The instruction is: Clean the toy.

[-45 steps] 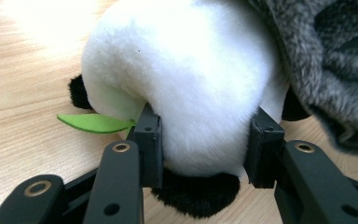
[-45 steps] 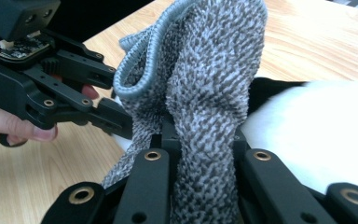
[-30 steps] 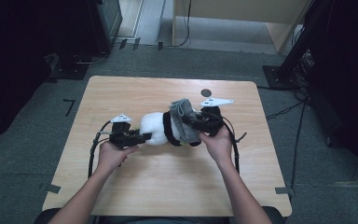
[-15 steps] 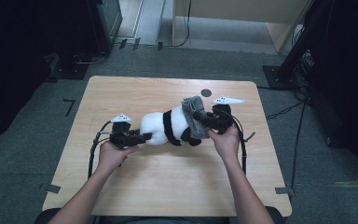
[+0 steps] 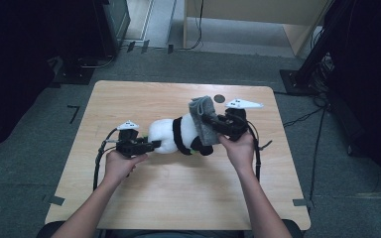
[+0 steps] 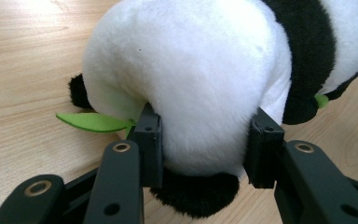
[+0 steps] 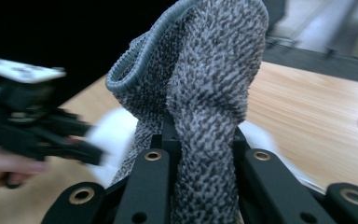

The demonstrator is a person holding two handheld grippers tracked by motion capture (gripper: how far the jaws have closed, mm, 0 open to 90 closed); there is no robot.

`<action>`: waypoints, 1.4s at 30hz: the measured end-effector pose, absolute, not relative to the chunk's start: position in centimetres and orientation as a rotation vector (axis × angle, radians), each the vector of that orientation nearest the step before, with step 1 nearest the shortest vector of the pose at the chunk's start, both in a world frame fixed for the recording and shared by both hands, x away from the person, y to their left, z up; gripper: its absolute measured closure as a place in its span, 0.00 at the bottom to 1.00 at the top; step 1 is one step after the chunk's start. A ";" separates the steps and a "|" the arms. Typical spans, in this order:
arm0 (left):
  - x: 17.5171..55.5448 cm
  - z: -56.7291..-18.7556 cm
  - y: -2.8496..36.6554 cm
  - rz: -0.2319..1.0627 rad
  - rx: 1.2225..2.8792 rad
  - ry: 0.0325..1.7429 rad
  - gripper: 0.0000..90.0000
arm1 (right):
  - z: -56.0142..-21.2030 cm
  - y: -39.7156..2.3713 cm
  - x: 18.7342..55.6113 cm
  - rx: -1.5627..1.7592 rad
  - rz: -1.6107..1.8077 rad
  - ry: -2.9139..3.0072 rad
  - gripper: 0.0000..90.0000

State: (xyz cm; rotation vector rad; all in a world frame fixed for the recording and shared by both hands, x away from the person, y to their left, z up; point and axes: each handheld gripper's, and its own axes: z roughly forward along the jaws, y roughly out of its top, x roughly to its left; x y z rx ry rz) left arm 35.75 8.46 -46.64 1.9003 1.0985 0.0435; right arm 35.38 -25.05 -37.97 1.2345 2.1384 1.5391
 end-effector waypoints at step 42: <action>35.6 -46.5 7.9 0.044 1.912 1.084 0.64 | -40.6 -23.6 36.2 1.223 1.437 2.267 0.88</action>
